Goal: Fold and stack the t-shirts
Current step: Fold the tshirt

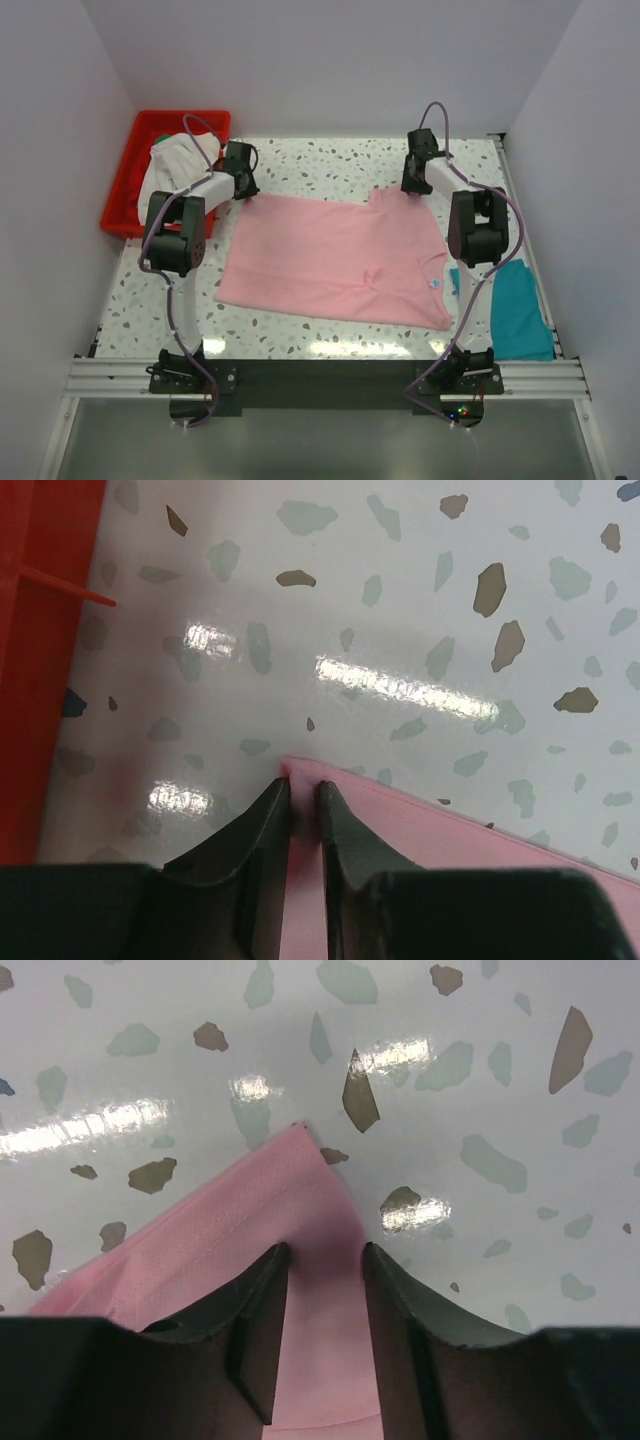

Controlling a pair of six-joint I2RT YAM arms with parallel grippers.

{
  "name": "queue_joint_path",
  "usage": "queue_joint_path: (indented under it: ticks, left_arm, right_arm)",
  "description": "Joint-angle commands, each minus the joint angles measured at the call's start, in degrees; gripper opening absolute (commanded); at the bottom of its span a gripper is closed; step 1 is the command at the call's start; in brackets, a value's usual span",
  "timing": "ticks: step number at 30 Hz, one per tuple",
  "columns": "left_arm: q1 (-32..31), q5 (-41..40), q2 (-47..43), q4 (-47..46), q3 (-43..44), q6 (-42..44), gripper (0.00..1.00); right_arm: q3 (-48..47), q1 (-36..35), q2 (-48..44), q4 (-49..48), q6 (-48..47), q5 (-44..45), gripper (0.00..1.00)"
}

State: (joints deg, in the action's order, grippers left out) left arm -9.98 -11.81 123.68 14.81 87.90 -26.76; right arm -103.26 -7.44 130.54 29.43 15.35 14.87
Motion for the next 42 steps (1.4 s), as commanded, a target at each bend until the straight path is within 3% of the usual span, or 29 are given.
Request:
queue_joint_path:
  ticks: [1, 6, 7, 9, 25, 42]
  left_arm:
    - [-0.04, -0.14, 1.39, -1.36, 2.10, 0.49, 0.21]
    - [-0.04, 0.56, 2.09, -1.53, 3.33, -0.13, 0.13]
    - [-0.04, 0.48, 1.75, -1.71, 3.25, -0.30, 0.12]
    - [-0.04, 0.39, 1.22, -3.11, 2.90, -0.57, 0.11]
    - [2.68, 5.75, -6.34, -13.93, -1.23, -3.38, 0.07]
    - [4.53, 9.53, -12.31, -19.03, -10.63, -5.05, 0.00]
  right_arm:
    - [-1.59, 0.32, 2.09, -0.16, 0.37, -1.34, 0.38]
    - [-3.86, 0.32, 2.79, 0.97, 0.20, -0.55, 0.14]
    - [-4.14, 0.41, 2.79, 1.07, 0.20, -0.20, 0.05]
    - [-4.84, 0.59, 2.53, 1.07, 0.38, 0.33, 0.00]
    - [-3.44, 1.73, -7.58, -3.85, 1.69, -2.83, 0.00]
    - [18.88, 1.82, -24.18, -10.62, 5.91, -5.47, 0.00]
